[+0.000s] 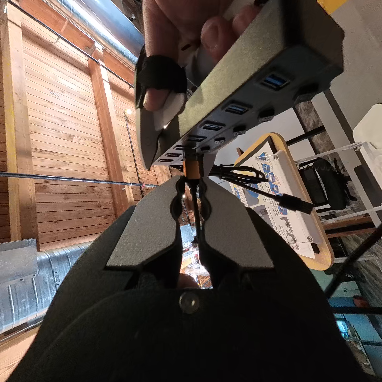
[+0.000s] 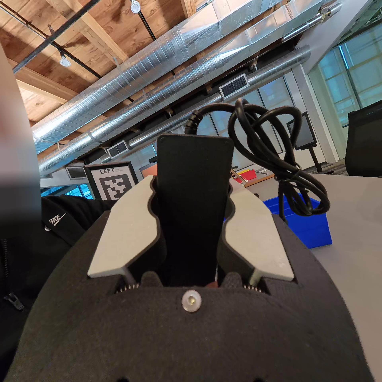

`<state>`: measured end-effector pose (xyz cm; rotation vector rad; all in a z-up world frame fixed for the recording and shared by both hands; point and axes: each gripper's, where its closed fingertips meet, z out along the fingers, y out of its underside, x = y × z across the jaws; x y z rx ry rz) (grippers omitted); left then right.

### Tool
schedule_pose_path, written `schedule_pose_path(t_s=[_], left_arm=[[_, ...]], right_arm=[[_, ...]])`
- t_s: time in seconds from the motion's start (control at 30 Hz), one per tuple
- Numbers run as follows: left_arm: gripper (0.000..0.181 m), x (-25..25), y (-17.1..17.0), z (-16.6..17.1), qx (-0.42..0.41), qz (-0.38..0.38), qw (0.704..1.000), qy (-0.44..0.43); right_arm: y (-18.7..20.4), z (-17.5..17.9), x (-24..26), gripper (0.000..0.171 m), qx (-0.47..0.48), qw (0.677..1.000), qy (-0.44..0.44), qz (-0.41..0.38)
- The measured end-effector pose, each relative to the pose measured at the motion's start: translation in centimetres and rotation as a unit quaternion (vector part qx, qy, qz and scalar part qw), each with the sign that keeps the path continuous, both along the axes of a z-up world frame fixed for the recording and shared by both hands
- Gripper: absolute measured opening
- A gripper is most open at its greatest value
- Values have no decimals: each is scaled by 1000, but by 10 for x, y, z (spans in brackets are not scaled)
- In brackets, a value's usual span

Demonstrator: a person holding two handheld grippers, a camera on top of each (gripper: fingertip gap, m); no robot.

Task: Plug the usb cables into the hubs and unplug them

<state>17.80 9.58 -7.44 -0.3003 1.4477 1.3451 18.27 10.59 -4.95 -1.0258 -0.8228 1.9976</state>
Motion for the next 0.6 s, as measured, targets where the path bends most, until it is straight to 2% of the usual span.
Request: schedule_pose_path(t_s=[0.6], left_arm=[[12, 3, -8, 4, 3, -30, 1000, 6]], right_arm=[[-7, -1, -2, 61, 10, 1000, -9, 17]])
